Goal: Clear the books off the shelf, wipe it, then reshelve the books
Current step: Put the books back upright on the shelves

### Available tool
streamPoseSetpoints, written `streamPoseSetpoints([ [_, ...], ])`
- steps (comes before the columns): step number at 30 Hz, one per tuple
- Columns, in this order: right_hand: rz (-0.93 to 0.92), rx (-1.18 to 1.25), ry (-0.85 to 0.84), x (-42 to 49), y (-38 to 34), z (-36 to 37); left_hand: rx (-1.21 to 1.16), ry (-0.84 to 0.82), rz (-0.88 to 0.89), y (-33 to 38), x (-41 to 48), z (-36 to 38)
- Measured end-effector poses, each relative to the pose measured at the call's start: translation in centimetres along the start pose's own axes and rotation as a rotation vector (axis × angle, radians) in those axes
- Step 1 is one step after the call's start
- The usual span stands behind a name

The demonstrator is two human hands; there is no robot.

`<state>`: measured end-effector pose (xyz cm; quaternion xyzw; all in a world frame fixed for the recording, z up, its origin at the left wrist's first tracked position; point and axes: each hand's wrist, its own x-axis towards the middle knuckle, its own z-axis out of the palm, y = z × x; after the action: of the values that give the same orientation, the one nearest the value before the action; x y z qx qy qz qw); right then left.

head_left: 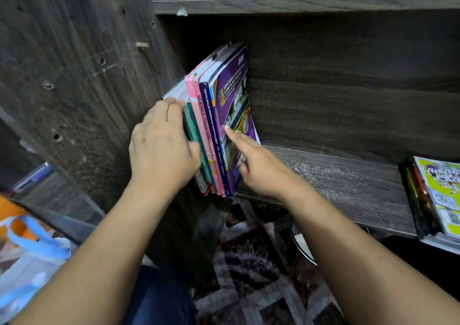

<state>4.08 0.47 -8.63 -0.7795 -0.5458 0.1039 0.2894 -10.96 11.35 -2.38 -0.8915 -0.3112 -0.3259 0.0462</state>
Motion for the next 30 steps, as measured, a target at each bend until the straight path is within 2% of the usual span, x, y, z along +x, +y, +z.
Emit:
streamPoseSetpoints([
  [3, 0.031, -0.179, 0.024, -0.2, -0.5, -0.4, 0.026, 0.084, -0.044, 0.2, -0.9, -0.4],
  [8, 0.156, -0.616, 0.091, -0.4, 0.8, 0.2, -0.126, 0.18, -0.205, 0.3, -0.5, -0.5],
  [12, 0.46, -0.765, -0.123, -1.7, 4.6, 1.9, -0.163, 0.139, -0.225, 1.2, 0.8, -0.1],
  [14, 0.583, -0.791, -0.198, -2.8, 6.9, 2.5, -0.096, 0.049, -0.261, 2.0, 1.3, -0.2],
  [17, 0.657, -0.751, -0.25, -4.2, 9.4, 3.2, 0.012, -0.101, -0.36, 2.6, 2.0, -0.5],
  [22, 0.661, -0.545, -0.227, -4.7, 10.2, 3.6, 0.066, -0.238, -0.347, 1.5, 3.2, -0.1],
  [26, 0.637, -0.522, -0.244, -4.4, 10.3, 3.3, 0.097, -0.297, -0.287, 1.3, 2.6, -0.7],
  [30, 0.638, -0.519, -0.235, -4.5, 10.3, 3.5, 0.117, -0.389, -0.352, 1.3, 1.9, -2.0],
])
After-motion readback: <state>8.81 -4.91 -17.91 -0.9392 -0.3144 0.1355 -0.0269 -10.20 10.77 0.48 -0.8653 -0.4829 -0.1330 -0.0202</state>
